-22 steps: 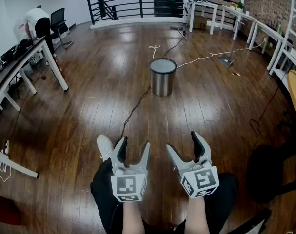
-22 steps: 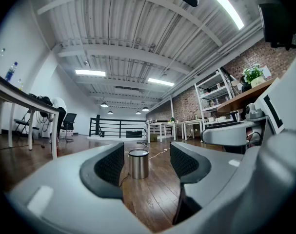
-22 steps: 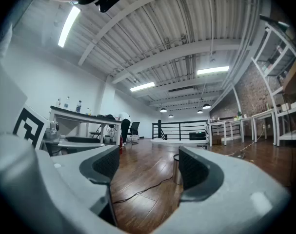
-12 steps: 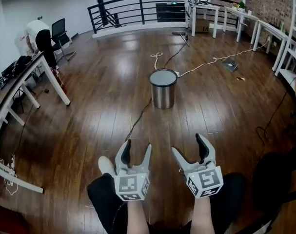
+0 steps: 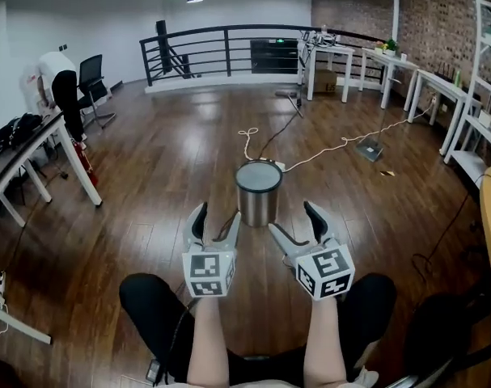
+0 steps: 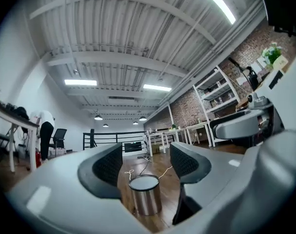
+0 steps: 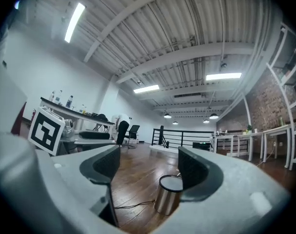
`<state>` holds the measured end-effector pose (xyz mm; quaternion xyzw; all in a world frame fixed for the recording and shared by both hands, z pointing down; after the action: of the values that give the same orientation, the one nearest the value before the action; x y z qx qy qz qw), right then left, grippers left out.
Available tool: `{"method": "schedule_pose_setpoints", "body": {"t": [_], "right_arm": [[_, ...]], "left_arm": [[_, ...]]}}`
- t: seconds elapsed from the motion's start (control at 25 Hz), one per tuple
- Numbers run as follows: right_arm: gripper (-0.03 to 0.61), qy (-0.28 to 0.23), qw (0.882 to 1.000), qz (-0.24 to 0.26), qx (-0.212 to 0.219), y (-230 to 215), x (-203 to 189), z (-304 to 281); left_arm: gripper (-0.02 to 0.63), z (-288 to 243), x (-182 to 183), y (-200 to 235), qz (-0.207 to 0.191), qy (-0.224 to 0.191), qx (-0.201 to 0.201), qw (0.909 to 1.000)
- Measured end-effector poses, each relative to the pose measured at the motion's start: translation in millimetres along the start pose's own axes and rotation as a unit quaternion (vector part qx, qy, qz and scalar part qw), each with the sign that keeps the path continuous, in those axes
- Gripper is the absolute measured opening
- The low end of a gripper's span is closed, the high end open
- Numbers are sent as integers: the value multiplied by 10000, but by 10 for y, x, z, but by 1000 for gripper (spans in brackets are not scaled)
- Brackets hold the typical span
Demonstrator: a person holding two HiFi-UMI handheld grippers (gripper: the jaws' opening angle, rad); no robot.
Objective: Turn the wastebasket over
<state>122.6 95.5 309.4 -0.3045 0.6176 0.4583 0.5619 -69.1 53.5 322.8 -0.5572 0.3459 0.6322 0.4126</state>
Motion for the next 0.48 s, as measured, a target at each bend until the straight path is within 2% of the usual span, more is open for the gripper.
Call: {"method": "schedule_pose_setpoints", "body": {"t": [0.08, 0.28, 0.4, 0.48], "right_arm": [[360, 103, 9998, -86, 137, -170, 3, -252], [352, 100, 9991, -274, 298, -359, -415, -797], [340, 317, 9967, -664, 333, -550, -769, -1198], [336, 432, 9927, -981, 552, -655, -1015, -1515]], "left_arm": [[325, -302, 52, 57, -184, 63, 13, 9998], [327, -790, -128, 266, 347, -400, 140, 9985], [327, -1261, -381, 443, 450, -221, 219, 9985], [327, -1586, -634, 525, 485, 29, 256, 9985]]}}
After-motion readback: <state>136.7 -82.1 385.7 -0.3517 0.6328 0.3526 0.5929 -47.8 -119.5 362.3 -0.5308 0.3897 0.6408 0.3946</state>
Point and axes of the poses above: the fingertips, and each gripper's own axes: z backward along the fingers, y to its left, x out of its top, the point moved 7 cm from there along z, backward along the fingers, and after that the axes turned 5 degrees about z, right-handed, at the moved point
